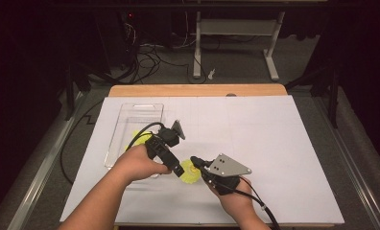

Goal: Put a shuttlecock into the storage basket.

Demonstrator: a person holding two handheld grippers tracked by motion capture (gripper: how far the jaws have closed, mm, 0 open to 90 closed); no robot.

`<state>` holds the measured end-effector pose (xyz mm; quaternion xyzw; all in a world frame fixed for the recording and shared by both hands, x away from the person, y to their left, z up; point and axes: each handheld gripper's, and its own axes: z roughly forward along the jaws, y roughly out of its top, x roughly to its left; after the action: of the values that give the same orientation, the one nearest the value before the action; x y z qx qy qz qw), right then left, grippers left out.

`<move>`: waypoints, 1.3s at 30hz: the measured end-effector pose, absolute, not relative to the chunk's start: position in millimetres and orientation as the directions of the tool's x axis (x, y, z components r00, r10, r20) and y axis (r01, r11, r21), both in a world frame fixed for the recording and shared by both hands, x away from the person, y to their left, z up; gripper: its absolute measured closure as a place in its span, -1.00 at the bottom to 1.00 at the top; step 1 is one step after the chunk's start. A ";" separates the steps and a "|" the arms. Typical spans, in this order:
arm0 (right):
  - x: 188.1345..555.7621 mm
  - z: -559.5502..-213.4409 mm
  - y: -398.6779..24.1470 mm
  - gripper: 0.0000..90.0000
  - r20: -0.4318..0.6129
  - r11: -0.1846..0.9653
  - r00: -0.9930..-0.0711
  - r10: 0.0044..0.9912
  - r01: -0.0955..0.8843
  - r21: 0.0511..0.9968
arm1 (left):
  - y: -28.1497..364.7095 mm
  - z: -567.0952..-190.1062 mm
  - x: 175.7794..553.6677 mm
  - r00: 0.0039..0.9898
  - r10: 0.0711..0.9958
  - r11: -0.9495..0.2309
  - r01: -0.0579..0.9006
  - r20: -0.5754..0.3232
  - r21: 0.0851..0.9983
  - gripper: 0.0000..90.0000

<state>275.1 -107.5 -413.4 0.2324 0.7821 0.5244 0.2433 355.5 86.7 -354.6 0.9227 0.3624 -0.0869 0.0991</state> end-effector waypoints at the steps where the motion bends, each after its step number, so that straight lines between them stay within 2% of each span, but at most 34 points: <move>1: 275.2 -413.4 -107.4 1.00 -0.136 0.341 -0.773 0.619 0.109 0.934 | 87.2 -354.4 355.7 0.720 0.651 -0.715 0.688 -0.240 0.124 -0.66; 3: 275.3 -413.6 -107.3 1.00 -0.137 0.343 -0.774 0.618 0.109 0.933 | 87.3 -354.2 355.9 0.720 0.651 -0.715 0.688 -0.242 0.125 -0.60; 14: 275.9 -413.8 -107.1 1.00 -0.129 0.335 -0.772 0.623 0.114 0.935 | 83.2 -354.2 354.6 0.733 0.614 -0.726 0.670 -0.293 0.155 0.14; 21: 275.2 -414.9 -104.8 1.00 -0.125 0.333 -0.775 0.620 0.115 0.936 | 80.9 -355.5 354.3 0.737 0.607 -0.731 0.665 -0.298 0.154 0.48; 33: 273.5 -416.3 -100.7 1.00 -0.126 0.339 -0.782 0.610 0.114 0.934 | 78.4 -356.4 351.9 0.754 0.597 -0.747 0.647 -0.275 0.152 0.94; 39: 273.5 -417.1 -99.7 1.00 -0.125 0.338 -0.783 0.609 0.113 0.934 | 78.9 -356.3 351.4 0.756 0.598 -0.748 0.646 -0.265 0.155 0.98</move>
<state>273.5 -99.7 -417.1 0.2306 0.7833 0.5273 0.2351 351.4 78.9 -356.3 0.9295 0.3346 -0.0996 0.1191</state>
